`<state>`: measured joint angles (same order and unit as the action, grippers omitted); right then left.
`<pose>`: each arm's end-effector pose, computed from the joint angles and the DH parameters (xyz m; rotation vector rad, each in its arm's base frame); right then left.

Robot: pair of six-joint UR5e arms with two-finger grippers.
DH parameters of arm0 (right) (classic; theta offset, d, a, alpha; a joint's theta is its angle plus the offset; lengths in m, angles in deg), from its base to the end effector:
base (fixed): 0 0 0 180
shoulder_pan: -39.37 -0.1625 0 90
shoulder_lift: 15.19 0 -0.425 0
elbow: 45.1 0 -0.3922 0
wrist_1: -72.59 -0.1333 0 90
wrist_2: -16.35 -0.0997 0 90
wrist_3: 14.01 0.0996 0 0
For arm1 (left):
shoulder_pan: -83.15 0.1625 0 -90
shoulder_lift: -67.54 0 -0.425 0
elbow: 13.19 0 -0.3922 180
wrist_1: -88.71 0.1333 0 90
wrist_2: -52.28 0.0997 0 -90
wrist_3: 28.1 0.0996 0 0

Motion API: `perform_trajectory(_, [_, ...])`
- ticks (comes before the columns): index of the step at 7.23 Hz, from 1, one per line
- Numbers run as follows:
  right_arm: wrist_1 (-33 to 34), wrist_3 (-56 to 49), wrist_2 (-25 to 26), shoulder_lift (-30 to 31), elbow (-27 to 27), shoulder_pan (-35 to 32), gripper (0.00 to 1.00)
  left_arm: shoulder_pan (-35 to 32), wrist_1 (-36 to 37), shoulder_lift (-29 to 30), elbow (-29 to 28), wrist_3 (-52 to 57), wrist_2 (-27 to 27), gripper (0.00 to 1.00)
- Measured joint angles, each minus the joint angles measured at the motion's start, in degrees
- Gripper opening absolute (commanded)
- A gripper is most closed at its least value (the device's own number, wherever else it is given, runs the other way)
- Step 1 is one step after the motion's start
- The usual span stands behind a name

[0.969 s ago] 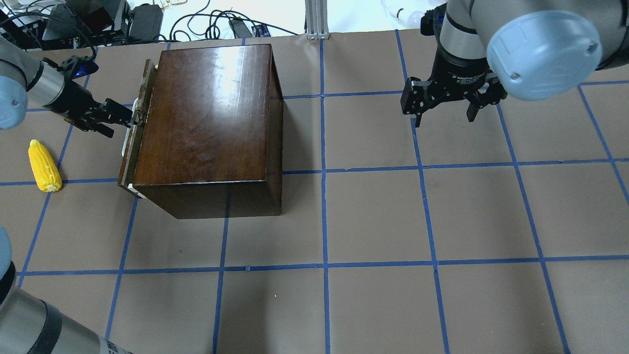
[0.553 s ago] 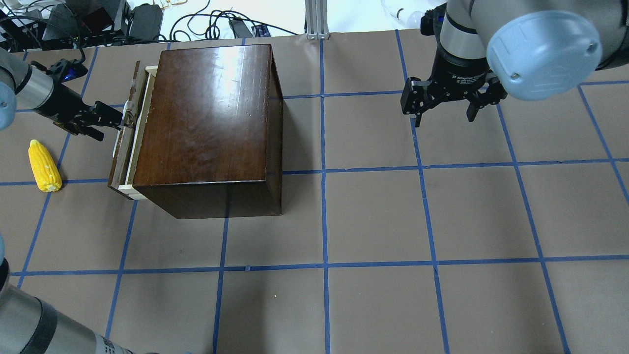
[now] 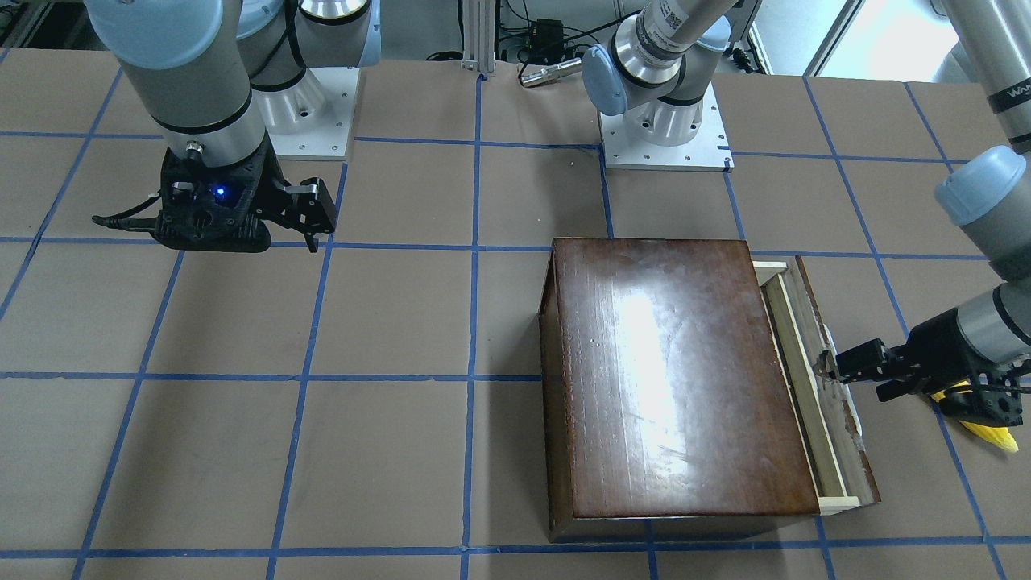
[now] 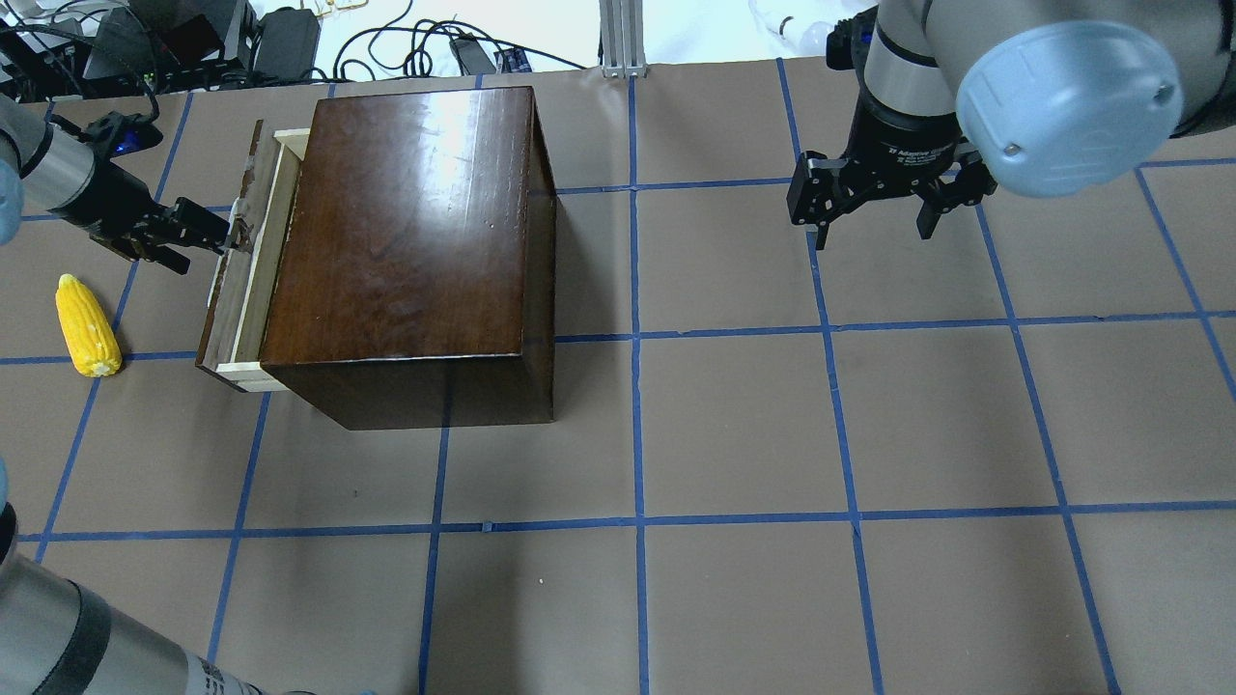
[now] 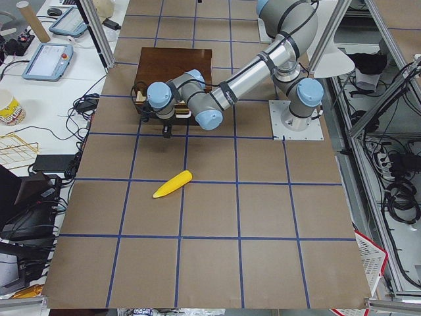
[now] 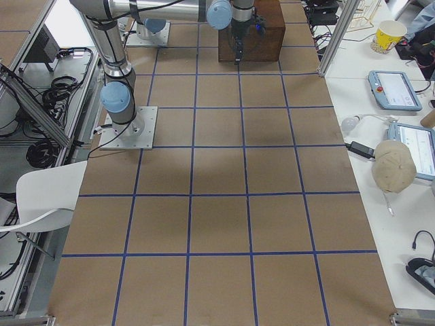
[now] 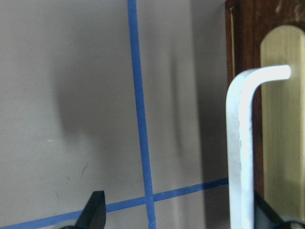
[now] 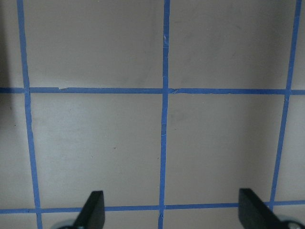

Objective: Open drawer and put corn inside
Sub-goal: 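Pull the drawer outward with the left gripper, then release the handle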

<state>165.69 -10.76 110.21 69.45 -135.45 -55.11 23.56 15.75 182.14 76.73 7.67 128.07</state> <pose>0.1672 -0.5135 0.4428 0.0353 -3.0705 -0.0628 0.1778 -0.6146 0.2774 -0.1106 -2.8608 0.0380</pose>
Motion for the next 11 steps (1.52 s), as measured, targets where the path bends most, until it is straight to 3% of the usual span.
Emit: perform_trajectory(11, [0.0,0.0,0.0,0.0,0.0,0.0,1.00,0.3,0.7,0.3,-0.6,2.7,1.3,1.00])
